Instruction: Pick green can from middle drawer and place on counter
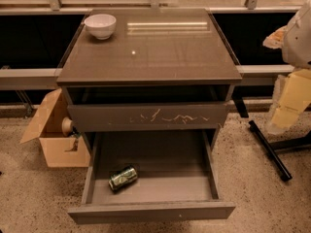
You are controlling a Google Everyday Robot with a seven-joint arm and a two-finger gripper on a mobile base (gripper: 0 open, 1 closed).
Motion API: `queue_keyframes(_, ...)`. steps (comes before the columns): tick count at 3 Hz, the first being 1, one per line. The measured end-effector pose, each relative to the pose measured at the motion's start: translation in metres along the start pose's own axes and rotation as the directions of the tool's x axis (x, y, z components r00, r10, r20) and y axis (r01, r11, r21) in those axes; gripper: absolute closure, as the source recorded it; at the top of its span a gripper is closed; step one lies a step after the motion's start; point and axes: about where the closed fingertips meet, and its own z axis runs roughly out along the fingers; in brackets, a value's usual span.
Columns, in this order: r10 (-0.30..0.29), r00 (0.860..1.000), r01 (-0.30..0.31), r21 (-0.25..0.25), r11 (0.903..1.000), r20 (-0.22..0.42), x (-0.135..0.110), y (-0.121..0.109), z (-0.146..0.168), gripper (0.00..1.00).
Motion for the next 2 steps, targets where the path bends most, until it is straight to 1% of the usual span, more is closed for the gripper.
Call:
queue_keyframes(1, 0.000, 1.000, 0.000, 0.000, 1.0000, 0.000, 0.0000, 0.0000, 0.0000, 0.00)
queue_keyframes(2, 0.000, 1.000, 0.000, 0.000, 1.0000, 0.000, 0.0000, 0.0000, 0.0000, 0.15)
